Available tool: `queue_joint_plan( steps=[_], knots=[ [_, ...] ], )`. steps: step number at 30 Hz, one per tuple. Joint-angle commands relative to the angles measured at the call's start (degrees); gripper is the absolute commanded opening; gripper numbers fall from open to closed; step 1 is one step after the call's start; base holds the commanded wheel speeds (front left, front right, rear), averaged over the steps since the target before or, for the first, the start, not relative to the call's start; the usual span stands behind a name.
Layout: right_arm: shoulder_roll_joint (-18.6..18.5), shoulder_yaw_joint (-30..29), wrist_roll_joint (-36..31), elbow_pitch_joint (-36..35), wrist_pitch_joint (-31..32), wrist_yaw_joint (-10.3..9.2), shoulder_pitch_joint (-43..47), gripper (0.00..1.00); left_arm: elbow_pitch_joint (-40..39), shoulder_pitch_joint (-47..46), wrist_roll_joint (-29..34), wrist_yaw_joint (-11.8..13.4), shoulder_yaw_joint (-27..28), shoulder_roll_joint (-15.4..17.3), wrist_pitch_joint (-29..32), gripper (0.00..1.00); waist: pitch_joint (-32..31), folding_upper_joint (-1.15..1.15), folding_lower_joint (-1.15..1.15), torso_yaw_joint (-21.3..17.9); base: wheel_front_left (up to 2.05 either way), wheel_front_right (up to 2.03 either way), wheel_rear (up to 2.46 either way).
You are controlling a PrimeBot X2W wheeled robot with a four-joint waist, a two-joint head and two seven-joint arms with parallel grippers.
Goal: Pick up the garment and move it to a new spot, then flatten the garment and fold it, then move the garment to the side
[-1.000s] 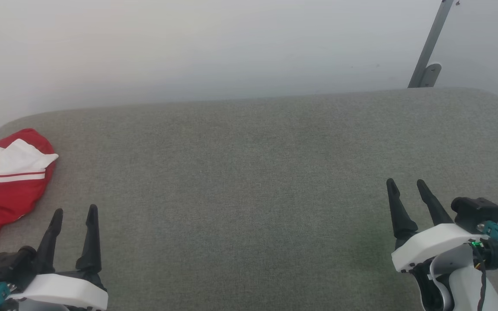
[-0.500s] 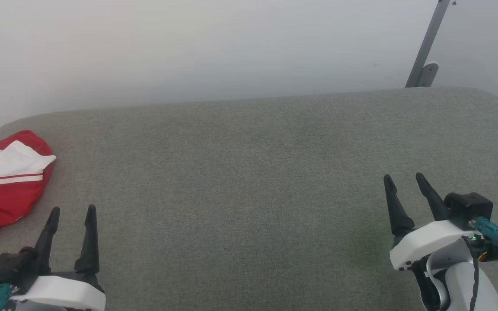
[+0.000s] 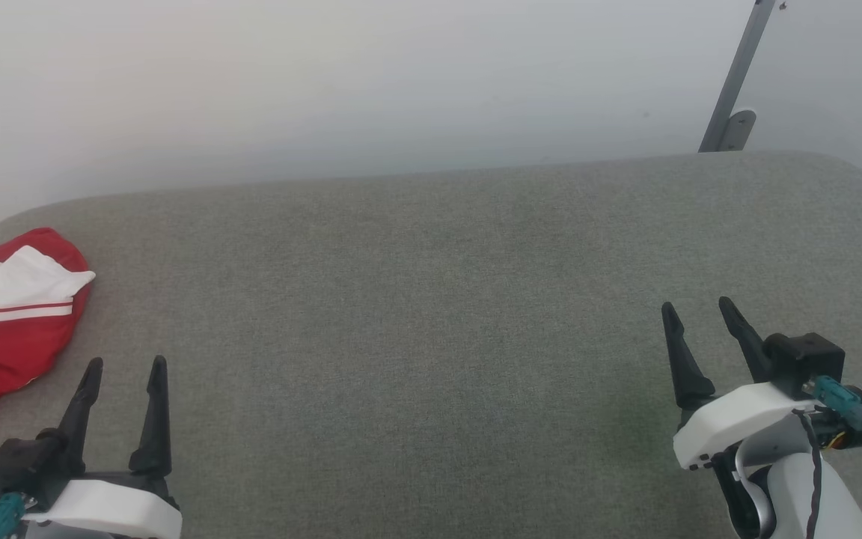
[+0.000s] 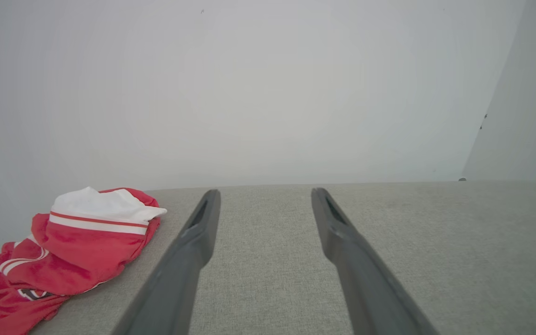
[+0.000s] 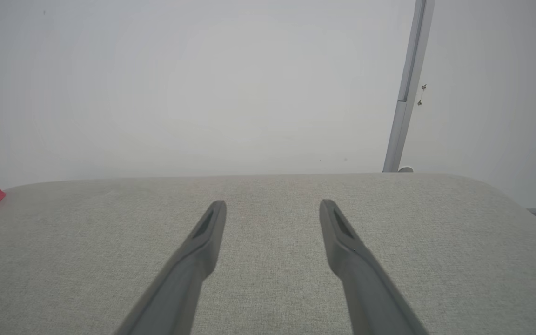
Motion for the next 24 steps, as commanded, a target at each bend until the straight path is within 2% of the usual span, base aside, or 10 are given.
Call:
queue_joint_plan(
  steps=[1,14,24],
  knots=[
    [-0.1,0.1,-0.2,0.0,-0.2,0.0,-0.5,1.0,0.1,0.2,-0.2,-0.2,-0.2,0.2,-0.2,1.0,0.0,0.0,0.0,0.0,0.0,0.0,0.0],
    [-0.1,0.2,-0.2,-0.2,-0.2,0.0,-0.3,1.0,1.1,-0.6,-2.0,-0.2,-0.8,0.3,-0.2,1.0,-0.2,0.0,0.0,0.8,0.0,0.0,0.0],
    [-0.7,3.5,0.9,0.1,1.0,0.0,-0.3,1.0,3.9,-1.8,-4.1,0.3,2.0,1.1,-0.2,1.0,-1.8,0.0,0.0,7.1,0.0,0.0,0.0]
  ],
)
